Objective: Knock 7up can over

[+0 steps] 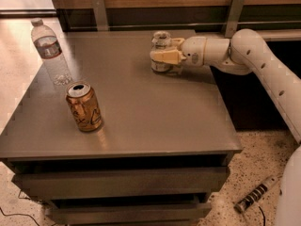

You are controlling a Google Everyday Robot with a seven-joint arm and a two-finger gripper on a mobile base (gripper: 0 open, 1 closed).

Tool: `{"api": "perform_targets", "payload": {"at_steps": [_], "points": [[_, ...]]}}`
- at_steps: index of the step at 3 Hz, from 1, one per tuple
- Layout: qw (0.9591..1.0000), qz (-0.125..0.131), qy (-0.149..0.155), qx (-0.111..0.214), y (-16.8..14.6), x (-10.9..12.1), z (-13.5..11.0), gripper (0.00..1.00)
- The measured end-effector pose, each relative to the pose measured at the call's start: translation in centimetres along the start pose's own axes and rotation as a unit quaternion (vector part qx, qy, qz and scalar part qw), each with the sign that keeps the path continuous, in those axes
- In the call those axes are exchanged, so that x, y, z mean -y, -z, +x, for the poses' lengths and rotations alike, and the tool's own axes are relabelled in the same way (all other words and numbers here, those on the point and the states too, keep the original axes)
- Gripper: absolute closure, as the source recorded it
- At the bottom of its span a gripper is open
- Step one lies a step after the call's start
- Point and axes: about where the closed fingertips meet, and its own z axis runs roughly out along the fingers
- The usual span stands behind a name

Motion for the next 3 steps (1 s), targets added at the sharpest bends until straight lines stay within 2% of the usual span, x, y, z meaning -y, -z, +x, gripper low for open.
{"api": "perform_targets", "payload": {"at_steps": [1, 2, 3], "points": [[1.0, -0.002, 0.0, 0.0, -0.3, -0.1, 0.0, 0.93], [1.0, -0.004, 0.0, 0.0, -0.5, -0.2, 0.0, 1.0], [1.0, -0.001, 0.006, -0.002, -0.5, -0.5, -1.2, 1.0]]}}
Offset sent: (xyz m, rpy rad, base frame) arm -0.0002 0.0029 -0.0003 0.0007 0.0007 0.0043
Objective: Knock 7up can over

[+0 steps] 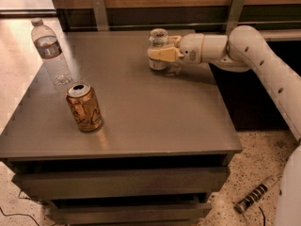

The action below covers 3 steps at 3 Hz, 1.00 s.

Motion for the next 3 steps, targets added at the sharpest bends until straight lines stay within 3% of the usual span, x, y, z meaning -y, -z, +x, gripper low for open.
{"api": "perform_targets", "payload": {"at_steps": [2, 3], "points": [[0.9977, 0.064, 0.022, 0.007, 2.4, -0.4, -5.4, 1.0], [0.9937, 0.108, 0.028, 0.011, 3.9, 0.0, -7.3, 1.0]]}}
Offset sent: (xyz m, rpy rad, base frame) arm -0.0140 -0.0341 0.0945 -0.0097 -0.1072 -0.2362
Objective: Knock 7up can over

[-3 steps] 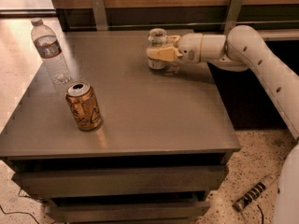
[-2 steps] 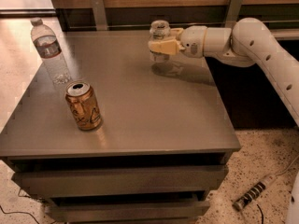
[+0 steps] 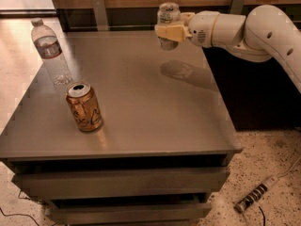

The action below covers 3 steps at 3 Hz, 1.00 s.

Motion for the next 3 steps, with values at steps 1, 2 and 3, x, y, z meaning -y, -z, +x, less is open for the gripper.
{"api": "perform_targets", "payload": {"at_steps": [1, 2, 3], "points": [[1.0, 0.001, 0.004, 0.001, 0.0, 0.0, 0.0, 1.0], [0.9977, 0.014, 0.066, 0.011, 0.1, 0.2, -0.4, 1.0], [0.9863, 0.016, 0.162, 0.028, 0.9, -0.1, -1.2, 1.0]]}}
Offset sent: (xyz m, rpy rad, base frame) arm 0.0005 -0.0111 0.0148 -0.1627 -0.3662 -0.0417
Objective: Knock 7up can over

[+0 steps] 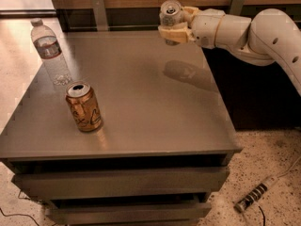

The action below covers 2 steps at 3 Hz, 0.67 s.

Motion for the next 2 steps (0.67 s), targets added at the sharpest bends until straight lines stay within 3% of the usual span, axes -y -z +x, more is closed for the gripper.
{"api": "perform_targets", "payload": {"at_steps": [1, 2], "points": [[0.9945, -0.006, 0.103, 0.018, 0.63, -0.7, -0.92, 1.0], [0.9789, -0.008, 0.203, 0.027, 0.93, -1.03, -1.4, 1.0]]}}
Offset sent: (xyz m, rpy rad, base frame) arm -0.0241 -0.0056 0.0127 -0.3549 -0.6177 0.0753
